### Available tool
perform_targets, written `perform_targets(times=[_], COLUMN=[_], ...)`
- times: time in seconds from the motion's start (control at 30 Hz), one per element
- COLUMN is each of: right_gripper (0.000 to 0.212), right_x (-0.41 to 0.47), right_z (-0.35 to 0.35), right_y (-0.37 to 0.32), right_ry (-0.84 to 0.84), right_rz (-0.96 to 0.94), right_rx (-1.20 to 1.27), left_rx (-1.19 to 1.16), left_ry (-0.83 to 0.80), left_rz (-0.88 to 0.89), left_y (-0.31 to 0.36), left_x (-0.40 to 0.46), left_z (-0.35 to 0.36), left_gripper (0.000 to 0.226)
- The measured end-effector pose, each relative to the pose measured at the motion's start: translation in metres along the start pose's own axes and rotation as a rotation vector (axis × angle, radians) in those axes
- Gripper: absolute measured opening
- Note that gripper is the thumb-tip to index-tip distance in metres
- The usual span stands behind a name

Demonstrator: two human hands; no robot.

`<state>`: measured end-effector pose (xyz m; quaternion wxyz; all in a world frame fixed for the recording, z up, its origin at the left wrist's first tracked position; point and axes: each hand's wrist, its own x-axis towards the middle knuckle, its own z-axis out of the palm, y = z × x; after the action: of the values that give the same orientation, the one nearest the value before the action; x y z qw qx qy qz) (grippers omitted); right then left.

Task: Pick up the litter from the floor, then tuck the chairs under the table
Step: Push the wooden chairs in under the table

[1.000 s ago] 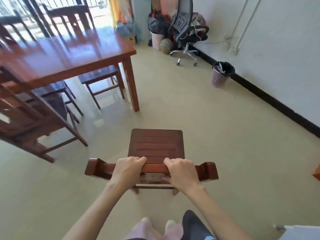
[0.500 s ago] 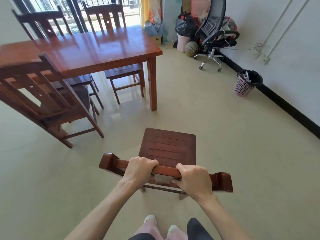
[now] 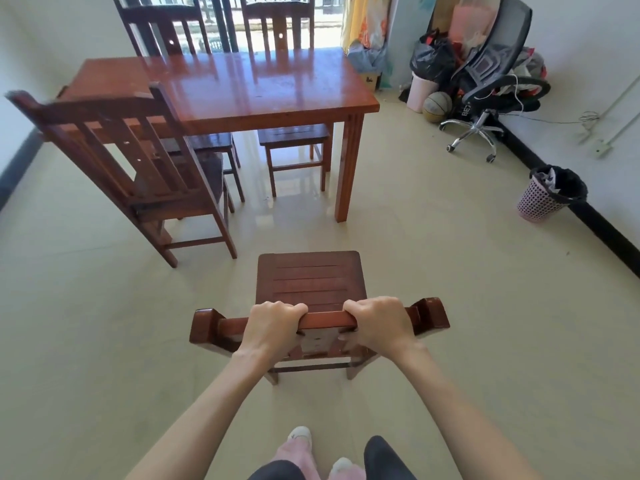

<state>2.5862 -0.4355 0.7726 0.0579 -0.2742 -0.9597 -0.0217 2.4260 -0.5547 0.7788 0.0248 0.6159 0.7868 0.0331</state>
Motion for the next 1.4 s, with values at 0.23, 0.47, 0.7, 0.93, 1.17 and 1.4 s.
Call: perform_targets(times=[0.23, 0.47, 0.7, 0.93, 1.17, 1.4], right_gripper=[0.050, 0.048, 0.048, 0.051, 0.045, 0.051], right_x=[0.025, 0.055, 0.103, 0.163, 0.231, 0.295], right_z=[0.006, 0.008, 0.016, 0.029, 0.036, 0.046], right_y=[0.016, 0.038, 0.052, 0.066, 0.082, 0.099], right_ry=[0.021, 0.081, 0.130, 0.073, 0.081, 0.084], right_rz=[-0.027, -0.044, -0.026, 0.169, 0.152, 0.076], right_rx=[-0.011, -0.030, -0.043, -0.021, 0.025, 0.040], left_rx=[-0.076, -0.052, -0.064, -0.070, -0.057, -0.048], left_ry=[-0.022, -0.059, -0.008, -0.003, 0.003, -0.031], left_rz=[0.004, -0.021, -0.026, -0.022, -0.025, -0.039], left_y=[-0.002, -0.010, -0.032, -0.057, -0.091, -0.126], left_x=[0.024, 0.061, 0.109, 0.175, 0.234, 0.285], left_z=[-0.004, 0.000, 0.002, 0.002, -0.003, -0.008], left_gripper=[0.013, 0.021, 0.020, 0.025, 0.026, 0.029])
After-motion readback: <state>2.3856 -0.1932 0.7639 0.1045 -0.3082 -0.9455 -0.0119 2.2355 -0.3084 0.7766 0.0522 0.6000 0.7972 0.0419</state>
